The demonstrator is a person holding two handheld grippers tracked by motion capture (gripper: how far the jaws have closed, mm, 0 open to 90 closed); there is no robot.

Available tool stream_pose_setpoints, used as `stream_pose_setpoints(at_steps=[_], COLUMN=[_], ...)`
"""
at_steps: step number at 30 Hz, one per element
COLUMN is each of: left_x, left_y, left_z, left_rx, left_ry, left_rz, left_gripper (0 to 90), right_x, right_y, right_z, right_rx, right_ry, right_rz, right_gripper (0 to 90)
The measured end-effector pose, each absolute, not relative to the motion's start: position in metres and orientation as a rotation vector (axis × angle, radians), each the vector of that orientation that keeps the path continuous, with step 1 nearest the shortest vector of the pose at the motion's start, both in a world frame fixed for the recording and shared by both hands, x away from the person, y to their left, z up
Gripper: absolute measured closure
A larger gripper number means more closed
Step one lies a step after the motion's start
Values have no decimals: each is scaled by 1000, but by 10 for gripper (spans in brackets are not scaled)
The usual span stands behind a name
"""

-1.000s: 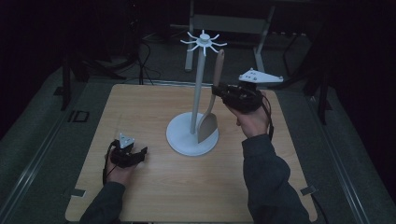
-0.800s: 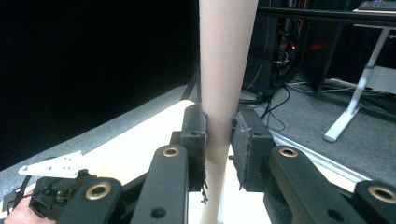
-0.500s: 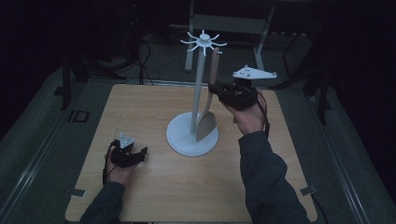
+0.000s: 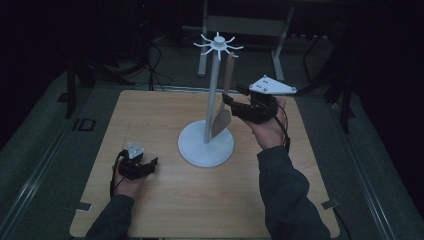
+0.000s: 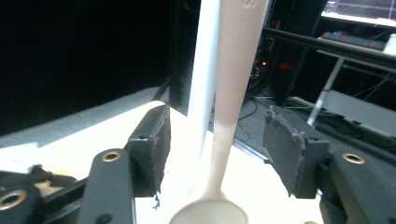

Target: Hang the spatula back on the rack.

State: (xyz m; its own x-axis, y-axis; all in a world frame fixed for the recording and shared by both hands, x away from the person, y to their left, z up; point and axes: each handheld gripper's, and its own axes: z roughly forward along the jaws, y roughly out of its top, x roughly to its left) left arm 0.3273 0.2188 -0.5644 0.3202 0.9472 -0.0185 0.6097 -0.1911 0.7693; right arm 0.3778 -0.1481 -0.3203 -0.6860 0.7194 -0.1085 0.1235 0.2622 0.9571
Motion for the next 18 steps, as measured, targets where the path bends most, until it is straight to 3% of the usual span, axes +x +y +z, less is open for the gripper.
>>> stream_pose_setpoints(at_steps=[18], left_x=[329], left_y=[218], left_z=[-564], left_rx=[1902], left_ry=[1375], left_rz=[623], left_gripper=[370], right_x=[364], right_y=[-180], right_z=[-379], right_rx=[950], right_ry=[2019], right_rz=[1226], right_gripper=[381])
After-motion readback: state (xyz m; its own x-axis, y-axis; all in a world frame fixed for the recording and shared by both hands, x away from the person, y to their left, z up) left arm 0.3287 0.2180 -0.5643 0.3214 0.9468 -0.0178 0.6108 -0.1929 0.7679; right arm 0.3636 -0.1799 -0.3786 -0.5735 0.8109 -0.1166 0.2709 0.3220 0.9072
